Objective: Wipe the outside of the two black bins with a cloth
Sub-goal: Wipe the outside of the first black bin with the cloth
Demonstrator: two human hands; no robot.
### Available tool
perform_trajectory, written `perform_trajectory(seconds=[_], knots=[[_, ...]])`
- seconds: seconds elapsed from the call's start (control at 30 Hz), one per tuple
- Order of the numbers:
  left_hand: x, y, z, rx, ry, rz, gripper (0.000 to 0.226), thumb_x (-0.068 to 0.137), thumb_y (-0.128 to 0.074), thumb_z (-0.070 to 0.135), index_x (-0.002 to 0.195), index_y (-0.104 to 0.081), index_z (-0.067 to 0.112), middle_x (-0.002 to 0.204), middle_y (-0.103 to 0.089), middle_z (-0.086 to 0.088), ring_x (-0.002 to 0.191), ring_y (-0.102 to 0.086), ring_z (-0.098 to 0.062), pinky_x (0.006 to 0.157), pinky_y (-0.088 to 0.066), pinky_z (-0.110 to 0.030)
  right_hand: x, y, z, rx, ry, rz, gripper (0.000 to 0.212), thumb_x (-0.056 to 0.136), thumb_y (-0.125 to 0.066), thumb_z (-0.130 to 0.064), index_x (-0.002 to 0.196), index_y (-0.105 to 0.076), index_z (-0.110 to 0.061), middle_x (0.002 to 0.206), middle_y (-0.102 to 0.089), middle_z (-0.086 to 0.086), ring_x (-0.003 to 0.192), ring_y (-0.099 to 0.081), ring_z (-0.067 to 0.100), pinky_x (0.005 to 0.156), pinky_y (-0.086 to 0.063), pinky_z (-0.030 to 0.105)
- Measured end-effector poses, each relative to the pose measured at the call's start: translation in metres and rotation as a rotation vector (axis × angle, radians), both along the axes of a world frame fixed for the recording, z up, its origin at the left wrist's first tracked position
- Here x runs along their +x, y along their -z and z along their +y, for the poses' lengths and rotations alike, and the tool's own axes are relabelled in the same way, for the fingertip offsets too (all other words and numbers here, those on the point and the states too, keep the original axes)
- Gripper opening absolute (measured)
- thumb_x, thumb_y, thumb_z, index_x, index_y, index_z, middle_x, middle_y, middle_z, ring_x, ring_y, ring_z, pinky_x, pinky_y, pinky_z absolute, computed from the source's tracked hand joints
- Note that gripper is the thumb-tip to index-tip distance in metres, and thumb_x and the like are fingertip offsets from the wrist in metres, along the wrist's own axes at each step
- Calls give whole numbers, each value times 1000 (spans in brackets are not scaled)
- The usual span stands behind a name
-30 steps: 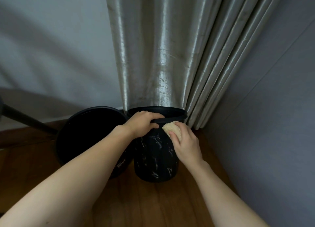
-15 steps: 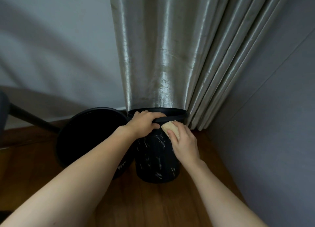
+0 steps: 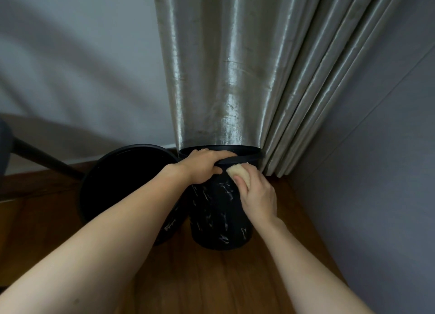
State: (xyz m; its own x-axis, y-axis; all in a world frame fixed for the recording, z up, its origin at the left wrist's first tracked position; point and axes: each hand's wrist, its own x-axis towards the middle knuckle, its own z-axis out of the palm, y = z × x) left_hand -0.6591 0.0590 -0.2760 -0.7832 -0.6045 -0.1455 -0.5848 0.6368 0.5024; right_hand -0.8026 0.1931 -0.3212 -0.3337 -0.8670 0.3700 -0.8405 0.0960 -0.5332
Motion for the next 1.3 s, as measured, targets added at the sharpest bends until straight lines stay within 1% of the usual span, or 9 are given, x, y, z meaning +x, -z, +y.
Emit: perform_trajectory(seconds=[0.17, 0.3, 0.5, 0.6, 0.7, 0.77, 0.87, 1.03, 1.3], knots=[[5, 2, -3, 85, -4, 145, 44, 89, -64, 12, 124, -53, 35, 107, -65, 10, 100, -59, -11, 94, -47, -40, 7, 4, -7, -49, -37, -24, 32, 94, -63, -33, 118, -58, -14, 104, -67, 4, 92, -65, 23, 71, -51, 32], [5, 0, -8, 144, -5, 160, 49, 88, -66, 9, 128, -57, 37, 113, -67, 12, 107, -60, -8, 100, -45, -35, 1, 12, -8, -92, -39, -18, 32, 92, -66, -34, 119, -64, -17, 97, -62, 3, 86, -60, 21, 70, -49, 31], [7, 9, -9, 25, -82, 57, 59, 93, -60, 22, 135, -39, 58, 126, -61, 15, 119, -47, -20, 109, -28, -53, 1, 25, -5, -54, -42, 69, 37, 94, -60, -33, 130, -61, -21, 91, -56, 8, 82, -56, 27, 67, -52, 39], [9, 8, -8, 28, -81, 38, 59, 95, -59, 23, 139, -36, 55, 127, -59, 15, 118, -41, -21, 111, -22, -50, 0, 25, -5, -70, -119, 35, 41, 96, -49, -36, 128, -61, -13, 96, -61, 8, 88, -58, 25, 74, -53, 37], [11, 6, -5, 13, -89, 41, 43, 95, -59, 25, 133, -46, 40, 108, -57, 14, 116, -41, -23, 108, -25, -50, -3, 19, -11, -81, -154, 31, 43, 95, -52, -37, 124, -60, -7, 105, -65, 10, 96, -60, 26, 82, -50, 35], [11, 6, -3, 1, -101, 39, 38, 95, -59, 27, 130, -48, 36, 111, -57, 11, 116, -40, -25, 107, -25, -52, -4, 19, -15, -125, -161, 61, 41, 93, -55, -37, 118, -63, -6, 99, -65, 10, 91, -60, 26, 79, -50, 34], [11, 3, -2, -18, -115, -9, 44, 96, -56, 29, 137, -42, 39, 123, -52, 3, 122, -36, -26, 109, -23, -53, -7, 23, -14, -157, -166, 101, 34, 91, -64, -32, 119, -65, -11, 89, -57, 8, 83, -56, 25, 71, -49, 33], [12, 5, -1, -79, -129, -71, 48, 98, -51, 34, 142, -33, 45, 105, -36, 6, 122, -35, -28, 107, -25, -52, -7, 30, -2, -128, -268, 190, 34, 94, -54, -37, 118, -66, -16, 85, -53, 4, 78, -51, 20, 61, -50, 37], [15, 4, -4, -22, -95, -89, 51, 100, -47, 29, 142, -27, 52, 105, -35, 4, 121, -34, -28, 110, -22, -53, -11, 9, -25, -142, -299, 236, 39, 93, -55, -37, 116, -65, -7, 92, -60, 7, 83, -54, 24, 73, -48, 35]])
